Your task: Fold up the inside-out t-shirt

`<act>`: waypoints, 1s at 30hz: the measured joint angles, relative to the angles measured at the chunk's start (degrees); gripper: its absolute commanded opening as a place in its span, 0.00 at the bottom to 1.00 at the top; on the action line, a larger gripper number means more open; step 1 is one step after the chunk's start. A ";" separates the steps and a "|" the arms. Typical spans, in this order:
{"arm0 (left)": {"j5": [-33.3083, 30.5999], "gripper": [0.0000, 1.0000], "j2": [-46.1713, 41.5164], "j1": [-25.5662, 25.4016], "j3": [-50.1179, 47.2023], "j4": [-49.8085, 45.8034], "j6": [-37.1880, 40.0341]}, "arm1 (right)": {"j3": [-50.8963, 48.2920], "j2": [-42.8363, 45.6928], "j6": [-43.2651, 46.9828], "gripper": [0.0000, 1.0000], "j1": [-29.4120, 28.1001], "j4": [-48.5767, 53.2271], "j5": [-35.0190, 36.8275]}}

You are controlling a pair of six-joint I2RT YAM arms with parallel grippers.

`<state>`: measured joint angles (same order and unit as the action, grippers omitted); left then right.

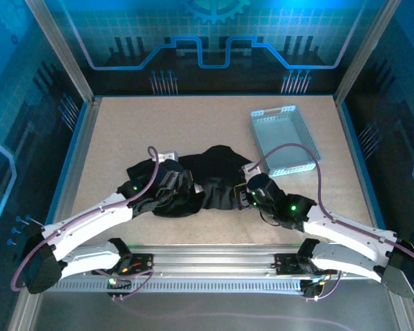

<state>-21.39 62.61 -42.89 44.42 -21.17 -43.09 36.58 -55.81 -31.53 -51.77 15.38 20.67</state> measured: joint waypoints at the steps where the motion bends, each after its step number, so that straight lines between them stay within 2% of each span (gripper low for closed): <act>1: 0.22 0.53 -0.35 0.31 -0.04 -0.59 0.15 | 0.46 -0.02 -0.24 0.00 0.33 0.98 0.55; 5: 0.07 0.58 -2.08 1.66 0.15 -6.88 0.35 | 2.75 -0.02 -1.38 0.00 5.53 4.92 1.55; 8: -0.33 0.61 -2.14 6.21 -0.04 -13.70 -1.55 | 2.54 0.00 -1.51 0.00 9.81 6.25 0.98; 11: 0.07 0.58 -2.43 11.63 -2.73 -16.11 -2.40 | -0.15 1.18 -1.44 0.00 10.58 6.03 -0.68; 16: 4.63 0.54 -0.85 18.53 -8.26 -15.45 -3.08 | -5.92 4.85 -1.44 0.00 10.60 6.10 -3.61; 23: 11.37 0.51 4.61 19.32 -8.66 -6.60 -3.08 | -8.41 5.18 -1.25 0.00 10.58 5.64 -6.10; 30: 13.31 0.46 9.35 19.56 -8.66 -2.34 -3.17 | -9.29 4.83 -1.22 0.00 10.60 5.05 -6.19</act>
<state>-8.08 71.96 -23.33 35.77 -23.51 -46.26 27.29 -50.98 -32.75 -41.17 20.43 14.48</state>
